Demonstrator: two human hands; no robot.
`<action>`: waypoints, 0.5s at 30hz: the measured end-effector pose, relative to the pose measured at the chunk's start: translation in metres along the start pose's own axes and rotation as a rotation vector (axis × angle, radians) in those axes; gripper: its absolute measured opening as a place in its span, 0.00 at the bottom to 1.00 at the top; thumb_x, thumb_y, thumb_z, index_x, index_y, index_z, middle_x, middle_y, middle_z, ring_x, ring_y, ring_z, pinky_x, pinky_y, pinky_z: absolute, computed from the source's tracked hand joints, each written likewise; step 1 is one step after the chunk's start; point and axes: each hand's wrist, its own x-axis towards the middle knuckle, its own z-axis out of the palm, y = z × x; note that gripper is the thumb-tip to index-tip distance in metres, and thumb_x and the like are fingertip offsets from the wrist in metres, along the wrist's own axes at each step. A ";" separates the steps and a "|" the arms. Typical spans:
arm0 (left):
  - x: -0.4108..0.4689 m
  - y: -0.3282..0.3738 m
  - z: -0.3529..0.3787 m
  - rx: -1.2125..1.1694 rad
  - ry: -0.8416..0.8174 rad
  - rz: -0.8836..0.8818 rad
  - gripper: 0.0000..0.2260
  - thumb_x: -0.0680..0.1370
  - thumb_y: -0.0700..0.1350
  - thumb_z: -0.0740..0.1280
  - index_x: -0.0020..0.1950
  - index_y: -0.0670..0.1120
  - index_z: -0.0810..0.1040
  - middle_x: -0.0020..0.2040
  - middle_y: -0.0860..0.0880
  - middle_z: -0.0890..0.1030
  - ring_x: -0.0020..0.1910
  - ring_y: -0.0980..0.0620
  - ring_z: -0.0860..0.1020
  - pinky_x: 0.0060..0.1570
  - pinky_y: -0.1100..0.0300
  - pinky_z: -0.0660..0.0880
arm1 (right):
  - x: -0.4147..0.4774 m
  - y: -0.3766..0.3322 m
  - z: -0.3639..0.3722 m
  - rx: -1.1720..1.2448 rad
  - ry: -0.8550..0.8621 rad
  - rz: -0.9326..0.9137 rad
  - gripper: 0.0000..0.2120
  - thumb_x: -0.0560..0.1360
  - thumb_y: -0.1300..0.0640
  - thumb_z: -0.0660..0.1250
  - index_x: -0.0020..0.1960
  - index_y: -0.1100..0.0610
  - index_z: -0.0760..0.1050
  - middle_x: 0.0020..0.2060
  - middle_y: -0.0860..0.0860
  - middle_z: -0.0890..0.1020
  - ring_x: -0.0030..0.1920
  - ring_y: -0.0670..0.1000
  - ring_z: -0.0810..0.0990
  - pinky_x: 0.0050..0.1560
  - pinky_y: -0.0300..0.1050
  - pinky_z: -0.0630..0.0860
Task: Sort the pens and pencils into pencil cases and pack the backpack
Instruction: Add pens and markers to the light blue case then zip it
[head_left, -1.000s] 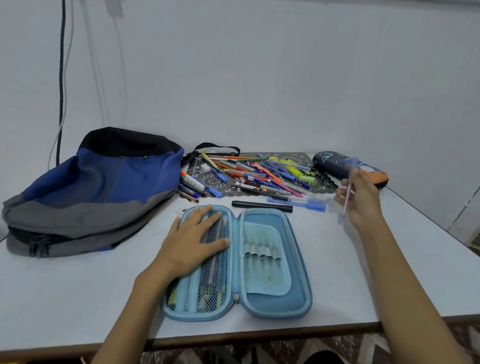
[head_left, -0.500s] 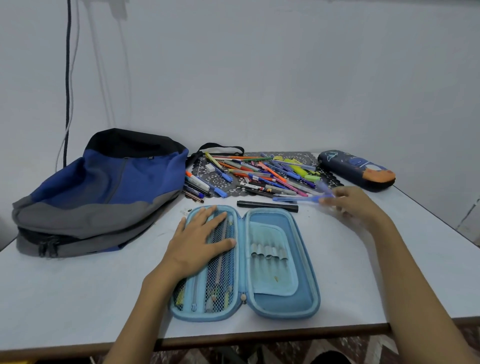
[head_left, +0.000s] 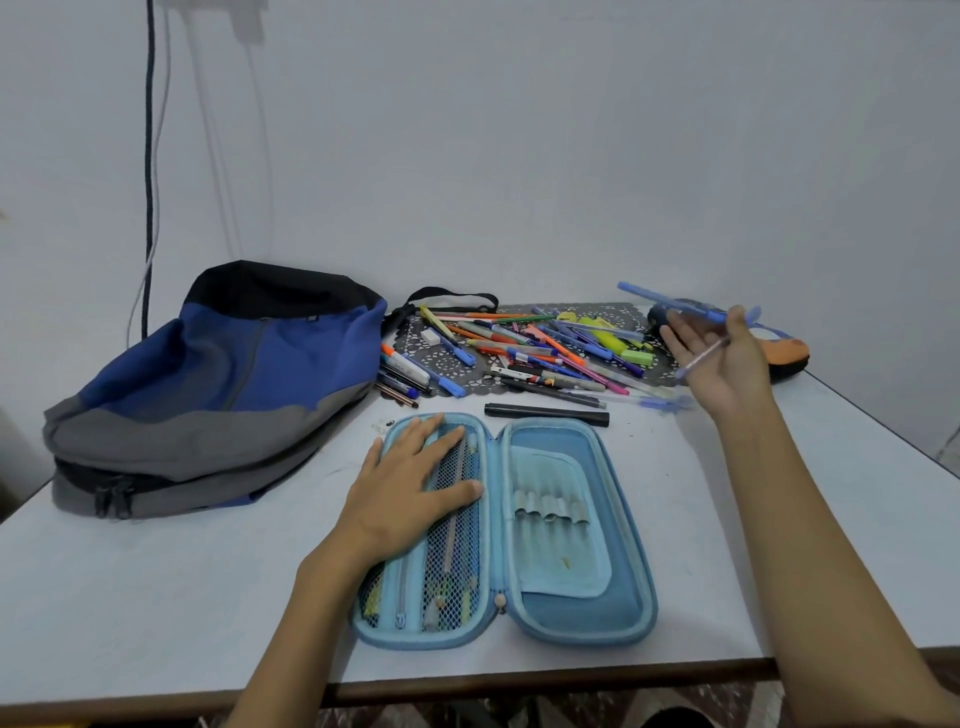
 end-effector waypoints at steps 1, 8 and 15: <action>0.000 0.000 0.000 -0.001 0.001 -0.001 0.45 0.62 0.76 0.48 0.77 0.62 0.57 0.79 0.61 0.50 0.77 0.60 0.48 0.76 0.51 0.39 | 0.001 0.002 -0.002 0.029 0.028 0.009 0.15 0.82 0.48 0.56 0.48 0.60 0.71 0.38 0.57 0.82 0.38 0.54 0.85 0.43 0.52 0.83; 0.002 0.004 -0.004 0.041 -0.018 -0.030 0.44 0.61 0.76 0.47 0.76 0.62 0.59 0.77 0.60 0.56 0.76 0.58 0.54 0.76 0.46 0.42 | 0.003 0.003 -0.021 -0.669 0.030 0.261 0.10 0.80 0.59 0.64 0.41 0.56 0.68 0.23 0.48 0.67 0.17 0.42 0.61 0.15 0.34 0.59; 0.012 0.011 -0.020 0.140 -0.074 -0.056 0.35 0.69 0.74 0.55 0.73 0.61 0.63 0.73 0.58 0.64 0.73 0.55 0.61 0.74 0.41 0.47 | -0.009 0.009 -0.027 -1.557 -0.055 0.174 0.10 0.71 0.69 0.70 0.51 0.61 0.79 0.27 0.53 0.71 0.24 0.48 0.64 0.24 0.37 0.61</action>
